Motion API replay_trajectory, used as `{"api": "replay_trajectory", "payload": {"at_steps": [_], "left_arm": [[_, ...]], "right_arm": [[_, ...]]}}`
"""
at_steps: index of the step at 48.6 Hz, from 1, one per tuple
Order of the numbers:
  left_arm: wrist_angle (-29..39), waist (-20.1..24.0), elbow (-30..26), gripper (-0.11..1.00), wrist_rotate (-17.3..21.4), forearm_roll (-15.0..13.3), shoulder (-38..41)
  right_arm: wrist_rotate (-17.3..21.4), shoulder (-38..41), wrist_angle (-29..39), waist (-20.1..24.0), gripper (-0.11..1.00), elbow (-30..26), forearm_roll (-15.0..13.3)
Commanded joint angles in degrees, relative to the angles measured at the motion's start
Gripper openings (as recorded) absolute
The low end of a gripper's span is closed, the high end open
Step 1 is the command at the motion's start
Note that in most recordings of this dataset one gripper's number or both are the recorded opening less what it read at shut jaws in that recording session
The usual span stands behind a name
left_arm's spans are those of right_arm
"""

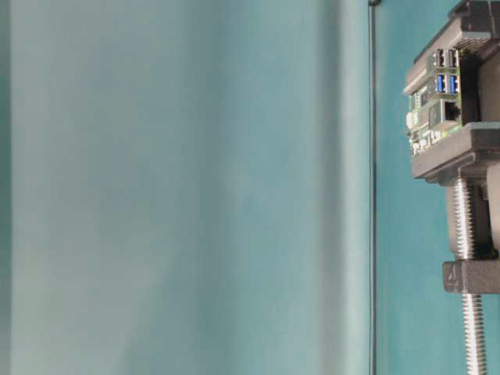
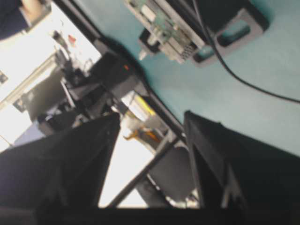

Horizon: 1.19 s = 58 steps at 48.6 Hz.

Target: Insert the USB into the fixed PCB.

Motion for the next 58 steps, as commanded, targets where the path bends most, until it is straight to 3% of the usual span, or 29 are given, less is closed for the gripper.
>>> {"api": "replay_trajectory", "payload": {"at_steps": [1,6,30,41,58], "left_arm": [[-0.35,0.09,-0.7,0.55,0.0,0.18,0.44],[-0.35,0.09,-0.7,0.55,0.0,0.26,0.44],[-0.35,0.09,-0.7,0.55,0.0,0.26,0.44],[-0.35,0.09,-0.7,0.55,0.09,0.18,0.44],[-0.35,0.09,-0.7,0.55,0.0,0.26,0.44]], "right_arm": [[-1.67,0.26,-0.18,-0.09,0.63,-1.49,-0.09],[-3.34,-0.26,-0.18,-0.09,0.63,-1.32,-0.09],[-3.08,-12.3,2.02,-0.18,0.63,2.81,-0.09],[-3.25,-12.74,4.39,-0.18,0.63,2.9,-0.09],[-3.08,-12.74,5.54,-0.18,0.63,7.56,0.0]]}}
